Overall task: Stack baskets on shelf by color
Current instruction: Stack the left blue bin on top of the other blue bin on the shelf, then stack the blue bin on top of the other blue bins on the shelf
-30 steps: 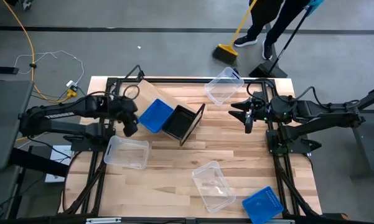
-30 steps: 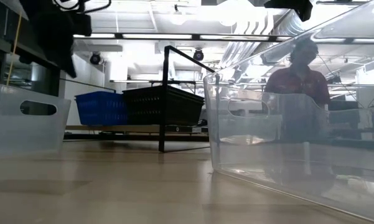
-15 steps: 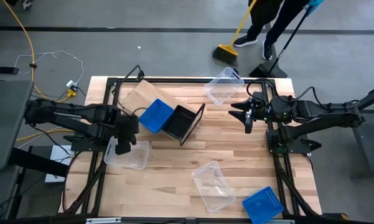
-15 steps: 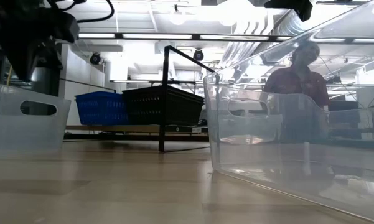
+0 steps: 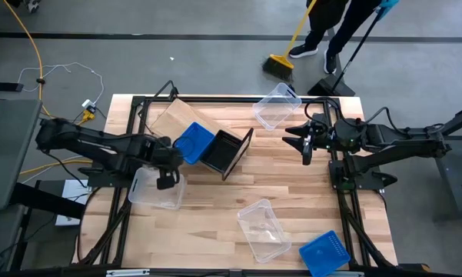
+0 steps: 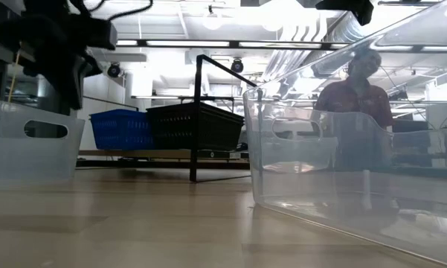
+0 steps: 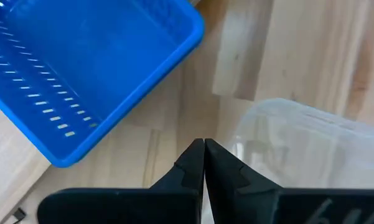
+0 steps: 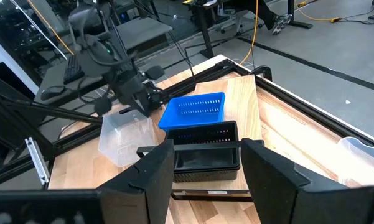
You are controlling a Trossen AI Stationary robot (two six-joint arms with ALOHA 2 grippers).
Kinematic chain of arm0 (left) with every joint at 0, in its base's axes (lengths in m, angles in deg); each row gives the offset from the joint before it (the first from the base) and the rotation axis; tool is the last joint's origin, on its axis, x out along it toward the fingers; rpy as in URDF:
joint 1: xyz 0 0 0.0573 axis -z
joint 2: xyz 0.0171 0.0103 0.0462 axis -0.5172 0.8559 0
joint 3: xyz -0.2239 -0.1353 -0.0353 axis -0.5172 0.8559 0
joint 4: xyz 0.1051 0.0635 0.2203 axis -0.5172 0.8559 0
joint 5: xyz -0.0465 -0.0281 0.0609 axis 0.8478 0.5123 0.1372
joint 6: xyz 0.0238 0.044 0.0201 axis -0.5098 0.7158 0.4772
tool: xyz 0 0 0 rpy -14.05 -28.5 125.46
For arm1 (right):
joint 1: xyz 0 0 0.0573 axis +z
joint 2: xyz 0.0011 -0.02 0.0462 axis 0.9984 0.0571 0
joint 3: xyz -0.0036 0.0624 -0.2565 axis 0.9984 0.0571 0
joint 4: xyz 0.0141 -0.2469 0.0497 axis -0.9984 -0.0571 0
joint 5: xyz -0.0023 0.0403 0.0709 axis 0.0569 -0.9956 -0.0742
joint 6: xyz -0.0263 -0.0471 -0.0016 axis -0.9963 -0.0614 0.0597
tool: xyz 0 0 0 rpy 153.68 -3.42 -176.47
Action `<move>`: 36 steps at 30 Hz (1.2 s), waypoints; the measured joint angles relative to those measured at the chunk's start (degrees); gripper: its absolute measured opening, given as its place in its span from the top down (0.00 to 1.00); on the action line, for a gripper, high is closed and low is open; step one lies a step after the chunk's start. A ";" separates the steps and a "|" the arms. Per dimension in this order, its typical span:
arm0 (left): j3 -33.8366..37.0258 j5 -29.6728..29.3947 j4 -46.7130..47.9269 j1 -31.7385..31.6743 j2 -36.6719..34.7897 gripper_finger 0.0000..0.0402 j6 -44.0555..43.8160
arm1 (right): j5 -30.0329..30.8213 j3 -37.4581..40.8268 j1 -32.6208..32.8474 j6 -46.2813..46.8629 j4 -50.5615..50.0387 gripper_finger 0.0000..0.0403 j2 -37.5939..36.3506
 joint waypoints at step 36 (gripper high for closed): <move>-5.29 1.19 -11.96 -3.63 -8.10 1.00 2.77 | -8.48 -1.43 0.25 7.37 -0.47 0.57 2.00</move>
